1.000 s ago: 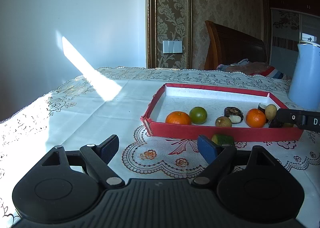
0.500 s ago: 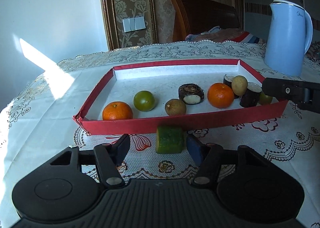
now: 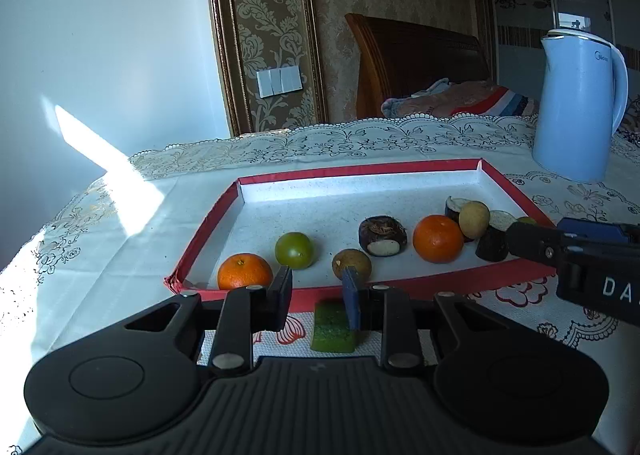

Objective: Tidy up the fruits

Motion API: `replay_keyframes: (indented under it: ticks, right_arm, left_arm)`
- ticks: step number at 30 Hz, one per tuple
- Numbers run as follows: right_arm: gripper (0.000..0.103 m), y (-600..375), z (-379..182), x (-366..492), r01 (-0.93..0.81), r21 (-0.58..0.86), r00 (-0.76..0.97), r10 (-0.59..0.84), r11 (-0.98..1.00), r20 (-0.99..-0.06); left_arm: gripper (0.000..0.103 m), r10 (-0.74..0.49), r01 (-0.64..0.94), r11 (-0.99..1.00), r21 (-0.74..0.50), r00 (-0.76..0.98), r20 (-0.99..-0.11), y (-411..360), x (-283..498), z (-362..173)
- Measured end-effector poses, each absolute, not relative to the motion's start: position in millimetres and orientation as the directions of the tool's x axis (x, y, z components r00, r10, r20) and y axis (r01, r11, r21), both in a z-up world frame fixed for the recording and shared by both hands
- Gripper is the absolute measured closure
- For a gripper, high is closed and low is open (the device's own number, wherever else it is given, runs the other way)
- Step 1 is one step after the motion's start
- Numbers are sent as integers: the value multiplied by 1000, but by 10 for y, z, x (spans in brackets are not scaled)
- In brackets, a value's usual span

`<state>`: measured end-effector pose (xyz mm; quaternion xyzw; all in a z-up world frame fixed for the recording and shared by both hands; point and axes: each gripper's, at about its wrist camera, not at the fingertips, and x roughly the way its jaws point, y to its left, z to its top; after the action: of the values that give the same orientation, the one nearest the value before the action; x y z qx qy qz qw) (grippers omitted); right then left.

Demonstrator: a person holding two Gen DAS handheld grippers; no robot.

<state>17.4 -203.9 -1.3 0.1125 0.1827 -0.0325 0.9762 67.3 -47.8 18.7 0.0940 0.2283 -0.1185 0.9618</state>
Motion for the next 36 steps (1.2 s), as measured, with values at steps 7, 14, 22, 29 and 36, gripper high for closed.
replay_keyframes:
  ticks: [7, 14, 22, 29, 36]
  right_arm:
    - [53, -1990, -38, 186, 99, 193, 928, -20, 976, -373]
    - [53, -1966, -29, 278, 105, 172, 925, -32, 980, -380]
    - [53, -1939, 48, 399, 115, 158, 926, -49, 981, -375]
    - [53, -1923, 172, 587, 127, 144, 925, -65, 981, -375]
    - [53, -1926, 206, 811, 133, 135, 918, -71, 982, -390]
  left_arm:
    - [76, -118, 190, 974, 126, 893, -435, -538, 968, 258]
    - [76, -89, 165, 978, 128, 885, -457, -646, 1144, 176]
    - [76, -68, 139, 984, 115, 874, -482, -612, 1225, 121]
    - [76, -73, 140, 985, 105, 874, -481, -604, 1234, 124]
    - [76, -71, 137, 985, 103, 872, -484, -602, 1240, 129]
